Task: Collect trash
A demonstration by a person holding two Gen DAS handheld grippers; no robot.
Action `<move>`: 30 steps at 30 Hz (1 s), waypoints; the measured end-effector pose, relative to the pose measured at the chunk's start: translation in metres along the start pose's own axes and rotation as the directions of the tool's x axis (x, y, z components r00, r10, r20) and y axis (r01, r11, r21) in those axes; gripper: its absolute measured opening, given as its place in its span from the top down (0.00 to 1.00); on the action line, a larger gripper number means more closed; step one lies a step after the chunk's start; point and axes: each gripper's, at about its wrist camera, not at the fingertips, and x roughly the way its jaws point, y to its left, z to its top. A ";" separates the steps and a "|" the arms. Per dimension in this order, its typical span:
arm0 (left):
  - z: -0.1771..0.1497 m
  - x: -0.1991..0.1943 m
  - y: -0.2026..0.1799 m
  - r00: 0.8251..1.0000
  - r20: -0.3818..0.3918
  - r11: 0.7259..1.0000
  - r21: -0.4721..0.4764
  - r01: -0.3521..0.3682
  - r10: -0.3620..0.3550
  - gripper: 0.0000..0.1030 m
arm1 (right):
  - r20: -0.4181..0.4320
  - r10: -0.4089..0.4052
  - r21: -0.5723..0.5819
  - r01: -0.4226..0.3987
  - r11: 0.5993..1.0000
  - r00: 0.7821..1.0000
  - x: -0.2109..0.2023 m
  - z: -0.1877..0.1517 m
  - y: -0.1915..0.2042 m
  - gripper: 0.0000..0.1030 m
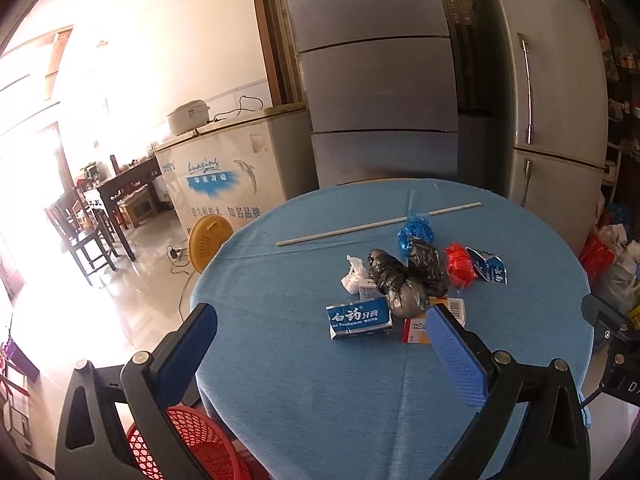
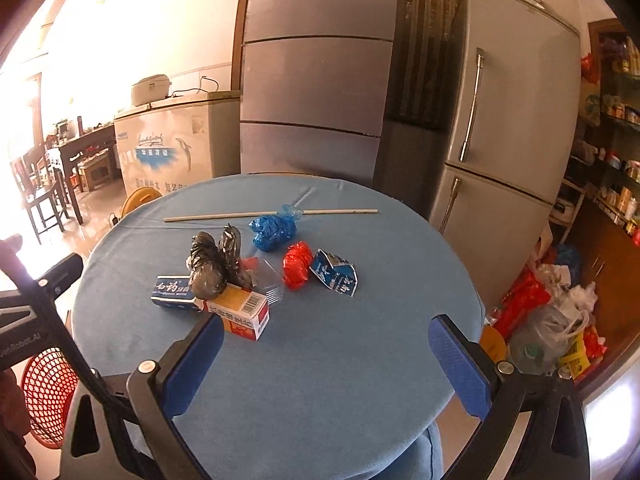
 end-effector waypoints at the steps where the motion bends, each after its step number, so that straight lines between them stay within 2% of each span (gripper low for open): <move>1: -0.001 0.001 0.000 1.000 -0.002 1.000 -0.001 0.003 -0.003 0.00 | -0.002 -0.001 0.003 0.001 1.000 1.000 0.001 0.000 -0.001 0.00; 21: -0.001 0.040 0.005 0.998 -0.056 0.999 -0.021 0.026 -0.028 0.00 | -0.066 -0.019 0.004 0.019 1.000 0.998 0.036 0.005 -0.001 0.00; 30: -0.005 0.059 0.009 0.995 -0.088 0.999 -0.017 0.040 -0.041 0.00 | -0.075 0.040 -0.029 -0.042 0.999 0.996 0.053 0.010 0.013 0.00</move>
